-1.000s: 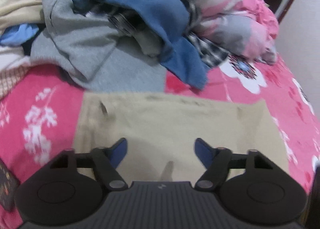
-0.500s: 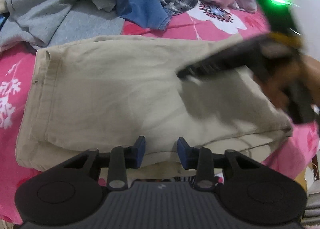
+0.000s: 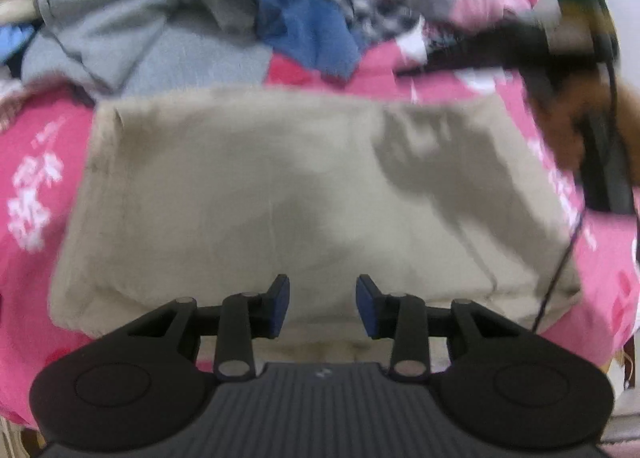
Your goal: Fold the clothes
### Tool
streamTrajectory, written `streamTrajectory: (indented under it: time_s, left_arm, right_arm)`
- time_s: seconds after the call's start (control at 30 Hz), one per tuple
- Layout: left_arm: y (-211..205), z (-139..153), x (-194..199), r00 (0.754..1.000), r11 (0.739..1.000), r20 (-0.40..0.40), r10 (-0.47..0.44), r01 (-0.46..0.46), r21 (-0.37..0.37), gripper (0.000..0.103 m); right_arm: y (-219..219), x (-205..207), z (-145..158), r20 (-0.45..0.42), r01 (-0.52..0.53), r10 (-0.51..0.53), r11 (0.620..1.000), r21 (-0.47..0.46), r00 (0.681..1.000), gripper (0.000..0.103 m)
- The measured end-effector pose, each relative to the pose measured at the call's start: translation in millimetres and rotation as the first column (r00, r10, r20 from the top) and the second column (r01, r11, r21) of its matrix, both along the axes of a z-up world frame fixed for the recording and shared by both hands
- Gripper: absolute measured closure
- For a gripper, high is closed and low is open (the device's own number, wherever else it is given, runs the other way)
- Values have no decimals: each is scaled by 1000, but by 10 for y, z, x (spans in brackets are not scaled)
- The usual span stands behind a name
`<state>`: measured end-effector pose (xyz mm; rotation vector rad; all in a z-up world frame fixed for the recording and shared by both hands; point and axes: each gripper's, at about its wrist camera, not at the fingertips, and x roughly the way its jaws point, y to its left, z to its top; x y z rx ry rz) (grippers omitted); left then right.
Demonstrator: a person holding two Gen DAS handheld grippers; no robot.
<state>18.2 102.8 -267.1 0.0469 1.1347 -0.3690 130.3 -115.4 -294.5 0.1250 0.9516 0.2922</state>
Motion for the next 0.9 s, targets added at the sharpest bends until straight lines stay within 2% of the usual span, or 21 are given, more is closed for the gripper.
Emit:
streamTrajectory:
  time_s: [0.13, 0.27, 0.33, 0.4, 0.63, 0.7, 0.9]
  left_arm:
    - [-93, 155, 245, 998, 1000, 66, -16, 17, -24, 64]
    - [-258, -47, 630, 998, 1000, 62, -17, 17, -13, 64]
    - [-303, -185, 780, 998, 1000, 56, -8, 8, 3, 64]
    - [-324, -301, 886, 999, 1000, 48, -4, 3, 23, 65]
    - [-294, -417, 962, 996, 997, 51, -71, 70, 18, 64]
    - [-248, -414, 979, 995, 996, 41, -87, 87, -2, 64]
    - [-130, -422, 1060, 993, 990, 4, -120, 120, -67, 64]
  right_arm:
    - [103, -146, -145, -53, 36, -35, 999, 20, 998, 93]
    - [212, -57, -277, -24, 79, -78, 996, 39, 997, 93]
    - [225, -77, -421, -56, 123, -122, 992, 23, 991, 93]
    - [229, -301, -436, -67, 146, -143, 988, 44, 987, 93]
    - [544, -1453, -291, -123, 38, -36, 999, 9, 992, 93]
    - [592, -1493, -223, -131, 58, -59, 998, -5, 990, 93]
    - [515, -725, -156, 8, 249, -249, 969, -11, 969, 93]
